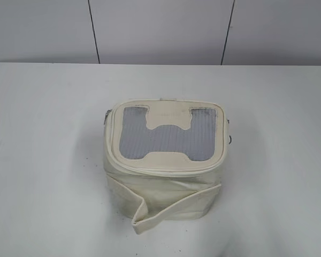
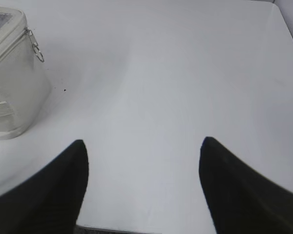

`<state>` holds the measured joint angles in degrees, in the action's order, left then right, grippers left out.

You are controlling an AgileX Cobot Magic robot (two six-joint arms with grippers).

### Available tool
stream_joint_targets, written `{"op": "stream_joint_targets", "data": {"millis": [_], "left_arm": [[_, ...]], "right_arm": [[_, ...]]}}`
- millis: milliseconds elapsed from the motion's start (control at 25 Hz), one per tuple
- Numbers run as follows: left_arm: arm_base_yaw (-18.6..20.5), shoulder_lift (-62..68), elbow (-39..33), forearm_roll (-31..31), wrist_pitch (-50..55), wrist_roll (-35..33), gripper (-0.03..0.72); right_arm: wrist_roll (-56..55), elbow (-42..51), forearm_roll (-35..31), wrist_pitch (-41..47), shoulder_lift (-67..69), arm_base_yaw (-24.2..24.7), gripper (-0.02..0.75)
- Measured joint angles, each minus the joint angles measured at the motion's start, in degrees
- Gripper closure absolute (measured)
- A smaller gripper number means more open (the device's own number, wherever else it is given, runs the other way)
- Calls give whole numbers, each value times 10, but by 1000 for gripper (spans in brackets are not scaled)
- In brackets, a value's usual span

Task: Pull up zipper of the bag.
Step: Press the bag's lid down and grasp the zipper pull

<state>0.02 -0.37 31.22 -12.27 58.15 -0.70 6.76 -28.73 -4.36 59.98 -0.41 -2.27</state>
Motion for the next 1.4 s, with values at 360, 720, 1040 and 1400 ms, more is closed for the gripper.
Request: {"op": "stream_joint_targets", "data": {"millis": [360, 720, 1040, 1400], "left_arm": [[-2, 103, 11, -32, -83, -23, 449], [-11, 306, 20, -172, -179, -235, 402], [-11, 525, 64, -263, -163, -369, 347], [-12, 706, 159, -326, -117, -456, 348]], "right_arm": [[2, -20, -35, -79, 125, 0, 185], [78, -80, -47, -184, 306, -99, 185], [185, -241, -54, -190, 569, -167, 185], [372, -484, -182, -84, 855, -167, 185]]}}
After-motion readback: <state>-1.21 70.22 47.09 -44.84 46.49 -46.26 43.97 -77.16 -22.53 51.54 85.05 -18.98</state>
